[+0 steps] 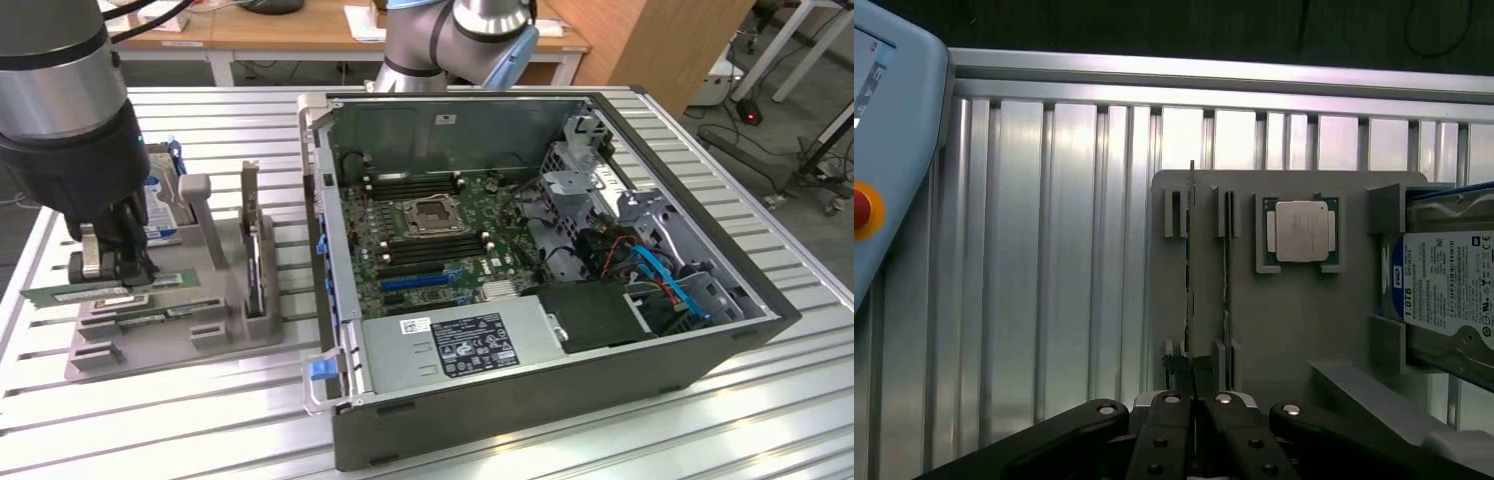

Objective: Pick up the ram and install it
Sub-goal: 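Pick up the ram and move it above insertion slot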

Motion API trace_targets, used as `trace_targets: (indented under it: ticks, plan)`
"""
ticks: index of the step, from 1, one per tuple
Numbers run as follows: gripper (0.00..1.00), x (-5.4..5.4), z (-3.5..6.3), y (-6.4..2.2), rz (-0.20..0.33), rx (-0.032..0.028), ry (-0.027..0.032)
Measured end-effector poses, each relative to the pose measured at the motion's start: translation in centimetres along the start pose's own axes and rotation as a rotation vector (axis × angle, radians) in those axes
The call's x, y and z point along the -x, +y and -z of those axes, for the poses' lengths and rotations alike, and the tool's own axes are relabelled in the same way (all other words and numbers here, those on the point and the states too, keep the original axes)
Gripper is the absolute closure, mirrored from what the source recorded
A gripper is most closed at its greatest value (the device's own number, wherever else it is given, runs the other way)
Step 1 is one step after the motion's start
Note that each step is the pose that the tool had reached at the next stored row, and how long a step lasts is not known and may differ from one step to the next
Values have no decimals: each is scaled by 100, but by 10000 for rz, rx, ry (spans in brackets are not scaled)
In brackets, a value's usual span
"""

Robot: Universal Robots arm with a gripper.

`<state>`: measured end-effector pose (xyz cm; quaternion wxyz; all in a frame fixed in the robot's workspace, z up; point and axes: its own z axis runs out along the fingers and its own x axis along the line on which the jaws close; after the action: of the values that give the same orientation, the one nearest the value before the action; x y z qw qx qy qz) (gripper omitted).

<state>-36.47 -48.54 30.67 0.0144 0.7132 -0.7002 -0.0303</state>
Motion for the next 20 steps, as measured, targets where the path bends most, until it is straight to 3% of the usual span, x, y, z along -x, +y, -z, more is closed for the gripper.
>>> trace_targets:
  ticks: [20]
  plan:
    - [89, 6, 278, 18, 0, 0, 0]
